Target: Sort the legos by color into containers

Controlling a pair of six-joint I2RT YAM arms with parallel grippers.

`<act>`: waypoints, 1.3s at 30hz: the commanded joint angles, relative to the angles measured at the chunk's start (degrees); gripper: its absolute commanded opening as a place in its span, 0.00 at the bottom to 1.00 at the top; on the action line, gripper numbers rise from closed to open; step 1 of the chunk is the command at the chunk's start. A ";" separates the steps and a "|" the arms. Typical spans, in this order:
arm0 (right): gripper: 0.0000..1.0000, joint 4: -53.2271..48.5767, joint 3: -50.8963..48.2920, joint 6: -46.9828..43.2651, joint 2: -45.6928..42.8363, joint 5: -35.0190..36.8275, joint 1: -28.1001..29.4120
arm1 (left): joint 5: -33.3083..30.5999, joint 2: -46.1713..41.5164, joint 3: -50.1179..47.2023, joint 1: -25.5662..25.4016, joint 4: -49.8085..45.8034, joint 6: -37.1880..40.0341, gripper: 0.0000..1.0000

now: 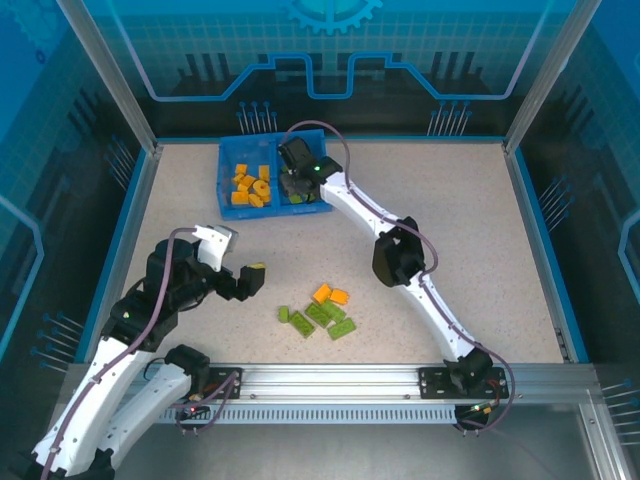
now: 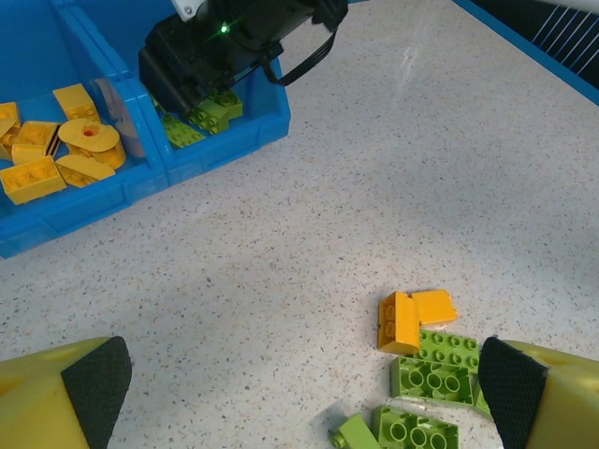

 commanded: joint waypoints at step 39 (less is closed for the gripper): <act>0.63 -13.89 -44.42 19.74 -23.36 -13.66 26.73 | -20.37 4.26 3.13 7.81 -5.09 -8.42 0.99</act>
